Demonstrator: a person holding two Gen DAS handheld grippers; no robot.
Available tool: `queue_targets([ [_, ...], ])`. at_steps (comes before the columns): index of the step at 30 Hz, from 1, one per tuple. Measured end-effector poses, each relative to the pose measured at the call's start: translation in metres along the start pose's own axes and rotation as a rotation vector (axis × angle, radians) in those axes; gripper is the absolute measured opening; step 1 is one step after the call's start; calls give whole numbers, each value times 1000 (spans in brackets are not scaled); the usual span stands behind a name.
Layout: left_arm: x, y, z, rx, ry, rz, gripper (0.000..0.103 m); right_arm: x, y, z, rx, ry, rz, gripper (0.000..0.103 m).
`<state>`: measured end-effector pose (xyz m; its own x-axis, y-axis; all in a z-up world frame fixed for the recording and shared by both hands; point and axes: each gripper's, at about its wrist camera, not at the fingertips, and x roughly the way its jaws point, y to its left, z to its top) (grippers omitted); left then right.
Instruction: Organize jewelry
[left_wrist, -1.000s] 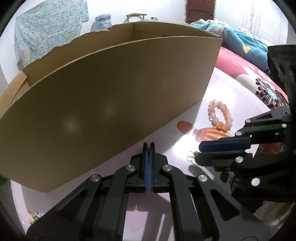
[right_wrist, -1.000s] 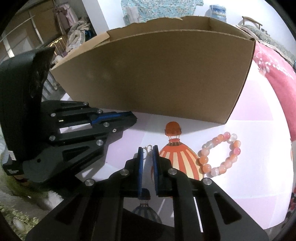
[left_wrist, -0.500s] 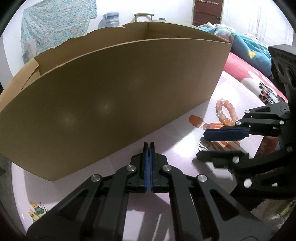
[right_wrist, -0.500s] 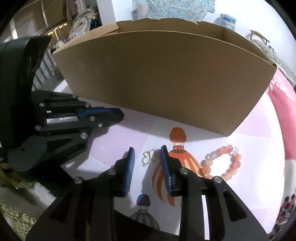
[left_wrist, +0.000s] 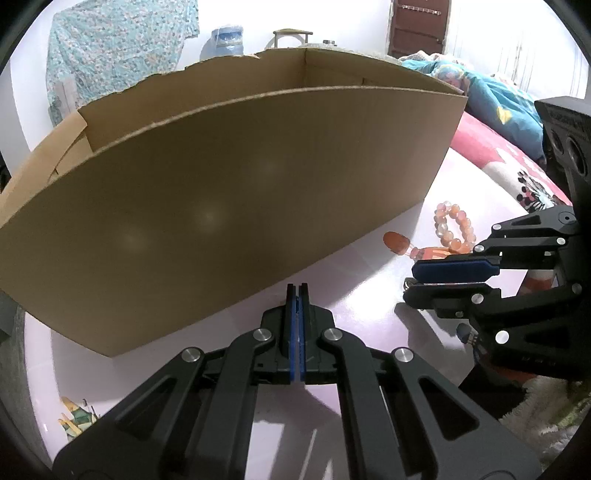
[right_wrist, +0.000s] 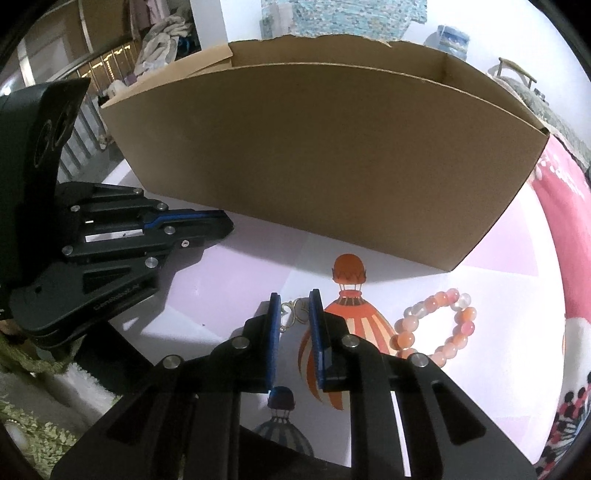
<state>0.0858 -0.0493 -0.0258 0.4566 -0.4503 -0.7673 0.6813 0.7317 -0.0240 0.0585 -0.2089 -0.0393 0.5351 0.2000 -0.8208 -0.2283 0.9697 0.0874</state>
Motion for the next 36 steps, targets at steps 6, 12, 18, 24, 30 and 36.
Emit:
queue_targets([
  [6, -17, 1, 0, 9, -24, 9, 0, -15, -1, -1, -7, -32, 3, 15],
  [12, -53, 2, 5, 9, -77, 9, 0, -46, -3, 3, -8, -99, 29, 15],
  [18, -105, 5, 32, 22, -196, -24, 0, -89, 0, 23, -28, -206, 78, 15],
  [24, -128, 20, 66, 9, -289, -18, 0, -115, -4, 66, -58, -315, 117, 15],
  [30, -82, 61, 91, -136, -172, -27, 0, -76, -30, 113, 31, -209, 221, 16],
  [36, -31, 87, 90, -256, 3, -100, 0, -7, -56, 148, 157, 21, 300, 16],
])
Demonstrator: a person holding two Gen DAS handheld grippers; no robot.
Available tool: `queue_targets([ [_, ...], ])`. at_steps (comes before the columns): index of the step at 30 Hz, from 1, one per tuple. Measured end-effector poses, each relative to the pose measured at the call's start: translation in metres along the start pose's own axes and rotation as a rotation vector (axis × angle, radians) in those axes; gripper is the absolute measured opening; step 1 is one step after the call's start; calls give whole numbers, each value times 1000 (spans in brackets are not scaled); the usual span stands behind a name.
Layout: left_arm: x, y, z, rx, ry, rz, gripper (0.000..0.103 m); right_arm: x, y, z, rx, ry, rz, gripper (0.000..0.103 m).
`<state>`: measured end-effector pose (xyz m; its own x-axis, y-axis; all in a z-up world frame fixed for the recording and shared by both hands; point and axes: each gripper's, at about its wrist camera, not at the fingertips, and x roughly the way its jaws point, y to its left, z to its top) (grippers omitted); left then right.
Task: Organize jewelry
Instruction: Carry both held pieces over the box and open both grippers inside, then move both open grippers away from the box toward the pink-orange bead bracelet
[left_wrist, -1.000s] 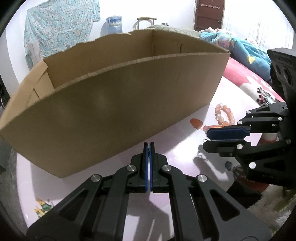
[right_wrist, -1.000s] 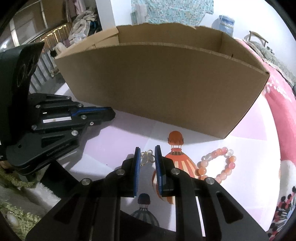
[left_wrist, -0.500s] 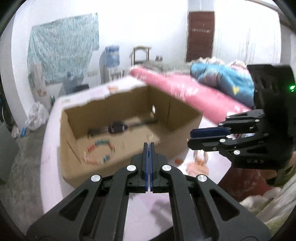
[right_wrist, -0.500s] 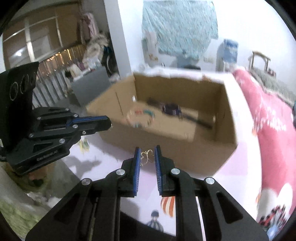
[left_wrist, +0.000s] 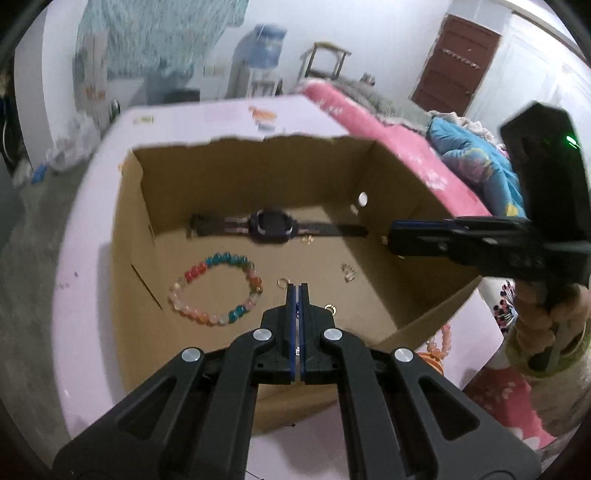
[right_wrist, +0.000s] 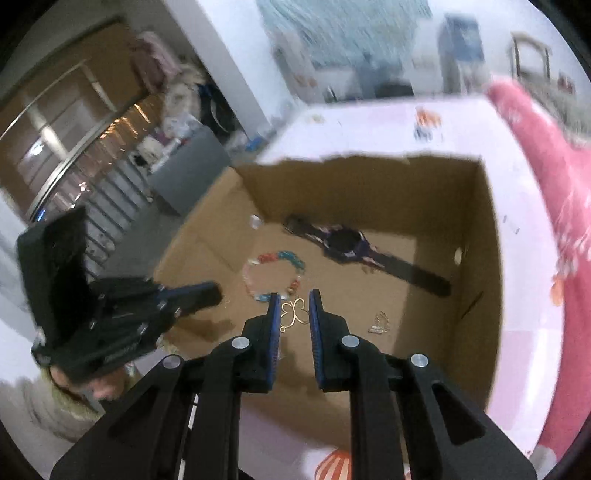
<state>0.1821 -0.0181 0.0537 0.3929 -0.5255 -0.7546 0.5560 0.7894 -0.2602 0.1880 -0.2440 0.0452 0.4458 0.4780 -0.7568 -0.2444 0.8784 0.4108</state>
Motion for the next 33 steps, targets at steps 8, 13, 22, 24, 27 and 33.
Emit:
queue_targets([
  [8, 22, 12, 3, -65, 79, -29, 1, 46, -21, 20, 91, 119, 11, 16],
  [13, 20, 15, 2, -76, 74, -22, 1, 51, -26, 22, 109, 109, 20, 16],
  [22, 5, 16, 3, -87, 26, -31, 18, 19, -29, 20, 96, 19, 21, 26],
  [24, 0, 14, 4, -86, 11, -28, 22, 7, -30, 17, 100, -12, 25, 29],
  [27, -12, 9, 3, -75, -18, -15, 30, -16, -31, 11, 105, -64, 34, 32],
  [33, -42, -13, -3, -4, -71, 52, 59, -87, -27, -17, 84, -221, 12, 37],
])
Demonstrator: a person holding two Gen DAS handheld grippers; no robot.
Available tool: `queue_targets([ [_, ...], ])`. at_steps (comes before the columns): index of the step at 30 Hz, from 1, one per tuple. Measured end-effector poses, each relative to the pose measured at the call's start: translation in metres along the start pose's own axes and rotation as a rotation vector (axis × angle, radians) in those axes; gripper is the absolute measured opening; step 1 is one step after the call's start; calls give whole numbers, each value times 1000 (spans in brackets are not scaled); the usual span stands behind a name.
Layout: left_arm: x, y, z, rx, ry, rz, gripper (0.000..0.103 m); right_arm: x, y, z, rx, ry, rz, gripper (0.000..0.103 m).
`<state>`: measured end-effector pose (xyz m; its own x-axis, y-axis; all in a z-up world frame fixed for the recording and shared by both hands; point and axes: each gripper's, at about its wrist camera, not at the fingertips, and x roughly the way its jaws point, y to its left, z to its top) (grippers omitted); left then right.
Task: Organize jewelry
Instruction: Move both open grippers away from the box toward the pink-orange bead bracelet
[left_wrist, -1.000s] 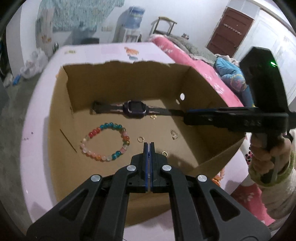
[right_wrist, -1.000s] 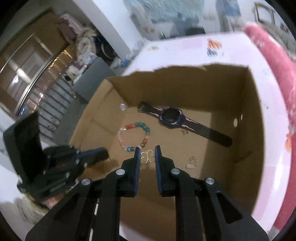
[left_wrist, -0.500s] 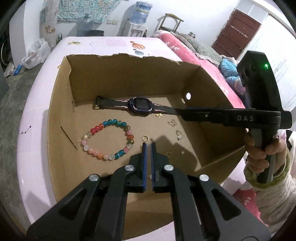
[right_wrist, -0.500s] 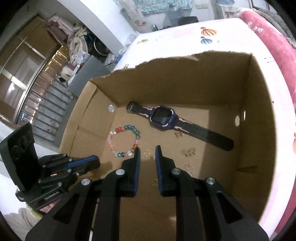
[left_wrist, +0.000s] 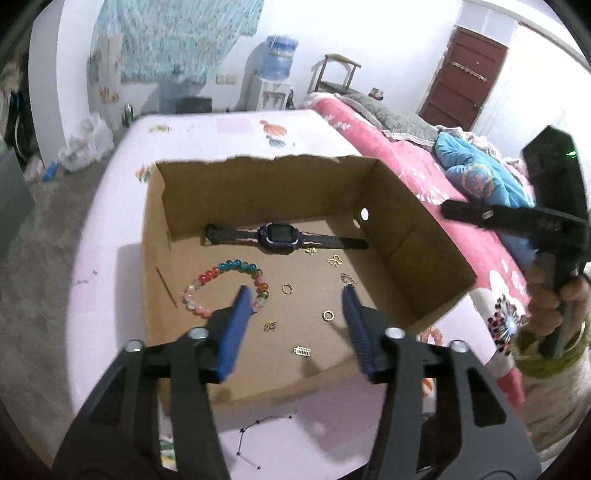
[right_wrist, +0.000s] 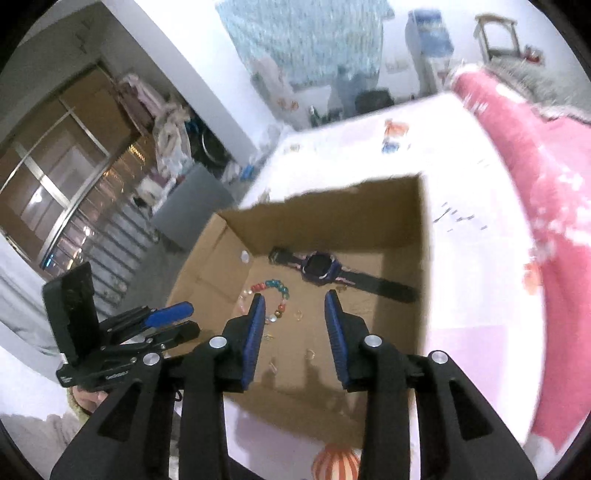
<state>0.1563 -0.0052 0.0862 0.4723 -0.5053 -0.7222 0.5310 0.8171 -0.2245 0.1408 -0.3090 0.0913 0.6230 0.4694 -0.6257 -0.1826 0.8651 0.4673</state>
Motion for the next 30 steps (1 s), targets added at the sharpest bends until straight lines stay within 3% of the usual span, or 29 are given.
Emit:
queue_targets([
  [6, -37, -24, -20, 77, -57, 33, 84, -88, -6, -38, -16, -165, -97, 46],
  [10, -51, -36, -41, 108, -51, 65, 86, -111, -18, -71, 48, -188, -151, 47],
  [18, -33, -51, -87, 113, 52, 86, 90, -56, -51, -136, 210, -4, -266, 47],
  [27, 34, -44, -116, 76, 199, 216, 90, 4, -58, -149, 190, 111, -344, 46],
  [30, 47, -38, -119, 50, 235, 246, 90, 15, -58, -150, 175, 135, -371, 38],
])
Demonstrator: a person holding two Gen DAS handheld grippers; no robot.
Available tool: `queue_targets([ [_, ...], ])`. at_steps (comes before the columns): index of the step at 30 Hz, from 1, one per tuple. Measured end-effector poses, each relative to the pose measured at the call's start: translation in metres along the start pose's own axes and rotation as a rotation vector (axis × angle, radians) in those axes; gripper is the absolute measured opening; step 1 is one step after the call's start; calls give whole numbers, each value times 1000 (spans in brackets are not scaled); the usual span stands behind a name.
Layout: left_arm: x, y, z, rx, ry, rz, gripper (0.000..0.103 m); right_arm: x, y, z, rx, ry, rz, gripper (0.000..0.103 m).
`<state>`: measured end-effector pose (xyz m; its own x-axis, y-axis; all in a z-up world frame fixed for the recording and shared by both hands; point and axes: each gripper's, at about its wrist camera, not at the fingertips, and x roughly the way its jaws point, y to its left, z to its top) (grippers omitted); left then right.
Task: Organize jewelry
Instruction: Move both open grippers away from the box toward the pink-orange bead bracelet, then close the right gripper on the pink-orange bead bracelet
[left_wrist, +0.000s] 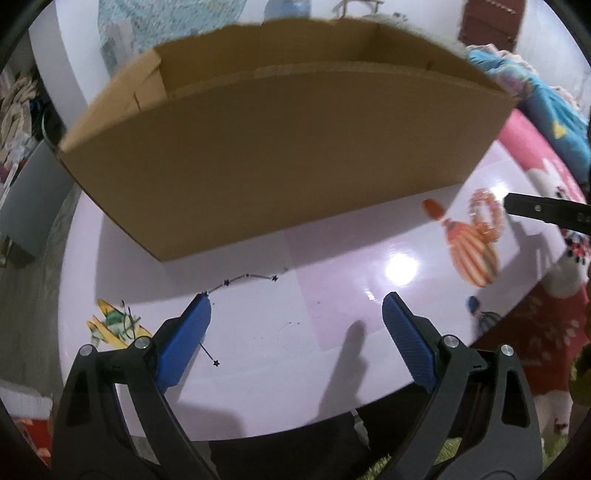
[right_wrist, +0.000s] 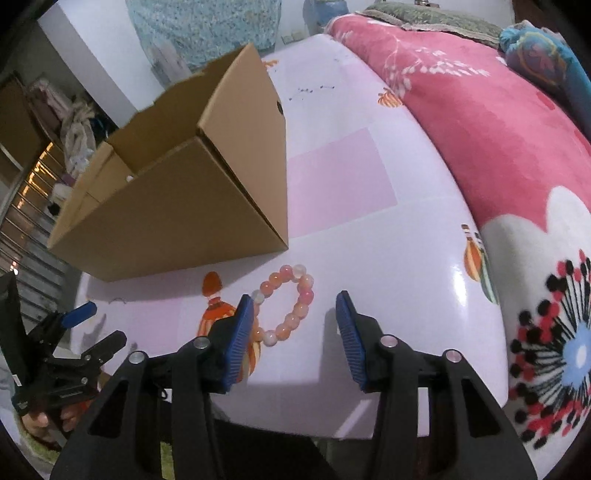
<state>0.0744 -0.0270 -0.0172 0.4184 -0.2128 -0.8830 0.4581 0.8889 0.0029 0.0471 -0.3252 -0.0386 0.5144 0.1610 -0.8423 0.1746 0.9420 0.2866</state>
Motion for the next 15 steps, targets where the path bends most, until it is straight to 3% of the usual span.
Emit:
queue_targets([
  [6, 14, 7, -1, -36, 40, 27, 91, 7, 5, -2, -19, 16, -35, 25],
  [12, 17, 18, -2, -70, 47, 23, 95, 13, 10, -1, -13, 40, -10, 13],
  [15, 16, 20, -2, -73, 42, 22, 95, 16, 13, -2, 0, 51, 20, 12],
])
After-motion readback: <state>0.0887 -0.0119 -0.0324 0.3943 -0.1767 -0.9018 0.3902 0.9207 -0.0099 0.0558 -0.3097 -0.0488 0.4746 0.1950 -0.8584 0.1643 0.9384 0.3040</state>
